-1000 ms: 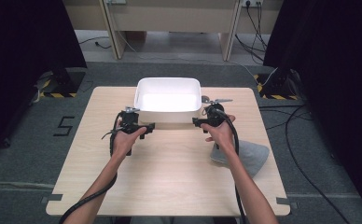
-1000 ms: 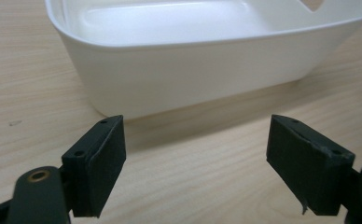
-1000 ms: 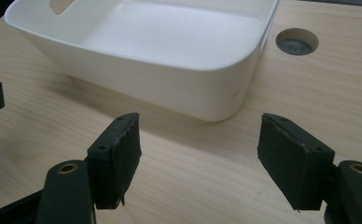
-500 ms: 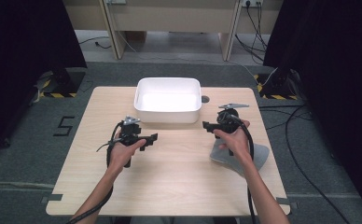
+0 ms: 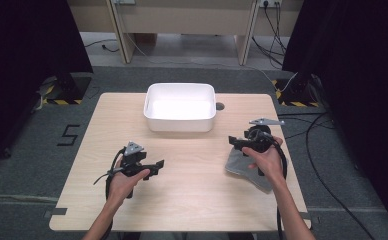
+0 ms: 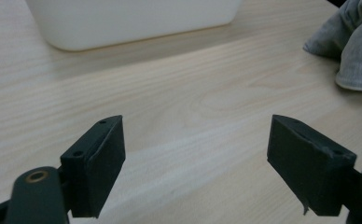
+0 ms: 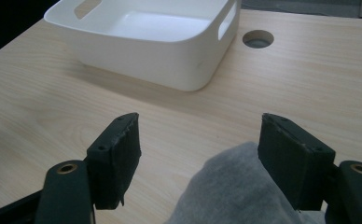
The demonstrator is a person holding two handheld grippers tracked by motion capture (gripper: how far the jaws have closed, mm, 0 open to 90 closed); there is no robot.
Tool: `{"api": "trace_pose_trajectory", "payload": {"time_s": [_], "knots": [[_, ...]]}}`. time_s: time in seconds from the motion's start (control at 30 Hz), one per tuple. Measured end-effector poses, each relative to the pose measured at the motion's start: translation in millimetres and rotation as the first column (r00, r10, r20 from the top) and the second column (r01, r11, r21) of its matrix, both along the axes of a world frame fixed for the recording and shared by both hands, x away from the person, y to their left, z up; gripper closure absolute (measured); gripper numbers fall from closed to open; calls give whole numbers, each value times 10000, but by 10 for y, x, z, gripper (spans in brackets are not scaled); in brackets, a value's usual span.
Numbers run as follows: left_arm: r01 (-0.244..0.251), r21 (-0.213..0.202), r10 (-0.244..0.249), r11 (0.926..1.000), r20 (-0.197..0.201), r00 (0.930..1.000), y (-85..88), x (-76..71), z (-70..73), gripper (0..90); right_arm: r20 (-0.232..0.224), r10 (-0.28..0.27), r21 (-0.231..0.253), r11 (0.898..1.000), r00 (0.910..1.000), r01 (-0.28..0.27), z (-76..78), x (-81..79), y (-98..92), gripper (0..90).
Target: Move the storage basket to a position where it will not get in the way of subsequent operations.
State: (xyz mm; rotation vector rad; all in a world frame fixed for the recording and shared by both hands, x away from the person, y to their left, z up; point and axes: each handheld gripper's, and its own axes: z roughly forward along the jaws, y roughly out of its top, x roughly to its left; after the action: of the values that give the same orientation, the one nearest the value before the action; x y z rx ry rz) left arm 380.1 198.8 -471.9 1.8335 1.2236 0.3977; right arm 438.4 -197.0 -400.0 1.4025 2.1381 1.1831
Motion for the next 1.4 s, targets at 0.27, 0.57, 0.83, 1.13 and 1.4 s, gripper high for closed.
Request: {"api": "trace_pose_trajectory", "payload": {"time_s": [0.27, 0.57, 0.83, 1.13, 1.4], "knots": [[50, -71, -49, 10000, 114, 9999, 38, -171, -88, 185, 311, -50, 281, 9996, 9995, 41, -16, -200, -185, 302], [351, 231, -358, 9991, 311, 9989, 35, -323, -125, 182, 282, -112, -36, 9999, 9995, 114, -163, -351, -328, 297], [59, 299, -57, 9995, -55, 10000, 202, -377, -250, 182, 271, -129, 23, 9999, 9996, 128, -200, -459, -459, 289], [-35, 1271, 12, 9919, 182, 9998, 239, -471, -332, 182, 193, 145, -285, 9995, 9997, -139, -238, -522, -462, 265], [-99, 1710, 119, 9852, -111, 9999, 243, -527, -503, 182, 120, 239, -647, 9976, 9996, -231, -307, -622, -512, 256]]}}
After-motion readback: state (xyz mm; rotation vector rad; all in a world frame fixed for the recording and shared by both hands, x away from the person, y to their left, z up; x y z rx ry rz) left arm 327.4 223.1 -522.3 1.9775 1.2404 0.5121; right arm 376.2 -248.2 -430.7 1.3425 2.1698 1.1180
